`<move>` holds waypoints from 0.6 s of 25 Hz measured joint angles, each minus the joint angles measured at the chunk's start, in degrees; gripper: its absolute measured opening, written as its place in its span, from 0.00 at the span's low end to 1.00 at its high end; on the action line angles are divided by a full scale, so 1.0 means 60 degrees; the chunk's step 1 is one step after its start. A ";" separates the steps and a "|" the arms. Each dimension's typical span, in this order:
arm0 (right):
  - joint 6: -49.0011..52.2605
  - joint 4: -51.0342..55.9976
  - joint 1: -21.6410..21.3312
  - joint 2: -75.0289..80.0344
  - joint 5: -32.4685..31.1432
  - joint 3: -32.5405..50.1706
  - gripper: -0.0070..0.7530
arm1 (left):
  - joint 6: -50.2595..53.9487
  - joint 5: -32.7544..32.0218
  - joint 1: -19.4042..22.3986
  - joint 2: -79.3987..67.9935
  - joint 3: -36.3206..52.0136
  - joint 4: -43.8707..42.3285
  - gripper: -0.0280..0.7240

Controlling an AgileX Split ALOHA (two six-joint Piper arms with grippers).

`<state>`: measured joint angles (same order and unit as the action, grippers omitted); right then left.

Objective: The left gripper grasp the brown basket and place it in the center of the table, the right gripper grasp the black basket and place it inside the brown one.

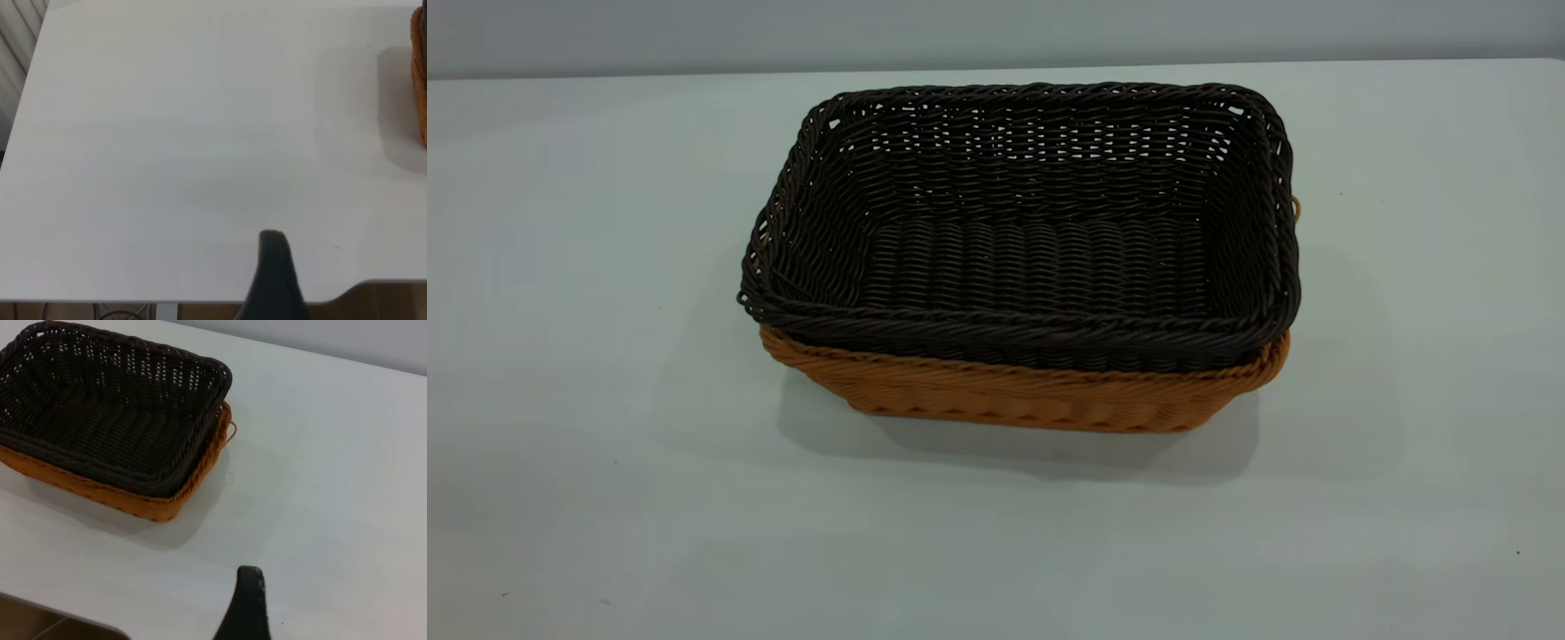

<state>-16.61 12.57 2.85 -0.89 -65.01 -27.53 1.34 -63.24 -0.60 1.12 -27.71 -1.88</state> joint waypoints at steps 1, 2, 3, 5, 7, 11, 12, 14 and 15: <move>0.0009 -0.0046 0.0000 0.0000 0.0000 0.0000 0.78 | 0.0000 -0.0008 0.0000 0.0000 0.0000 0.0000 0.70; 0.0095 -0.0132 0.0000 0.0000 0.0000 0.0000 0.78 | 0.0000 -0.0008 0.0000 0.0000 0.0000 0.0000 0.70; 0.0206 -0.0235 0.0000 0.0000 0.0009 0.0000 0.78 | 0.0000 -0.0008 0.0000 0.0000 0.0000 0.0000 0.70; 0.0711 -0.0556 0.0000 0.0000 0.0047 0.0000 0.78 | 0.0000 -0.0008 0.0000 0.0000 0.0000 0.0000 0.70; 0.1410 -0.1140 0.0000 0.0000 0.0101 0.0024 0.78 | 0.0000 -0.0008 0.0000 0.0000 0.0000 0.0000 0.70; 0.2540 -0.2095 0.0000 0.0000 0.0129 0.0064 0.78 | 0.0000 -0.0008 0.0000 0.0000 0.0000 0.0000 0.70; 0.2647 -0.2204 0.0000 0.0000 0.0129 0.0064 0.78 | 0.0000 -0.0008 0.0000 0.0000 0.0000 0.0000 0.70; 0.2769 -0.2275 0.0000 0.0000 0.0129 0.0064 0.78 | 0.0000 -0.0008 0.0000 0.0000 0.0000 0.0000 0.70; 0.2769 -0.2288 0.0000 0.0000 0.0129 0.0064 0.78 | 0.0000 -0.0008 0.0000 0.0000 0.0000 0.0000 0.70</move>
<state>0.00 -1.16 2.85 -0.89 -64.23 -27.14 1.34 -63.29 -0.60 1.12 -27.71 -1.88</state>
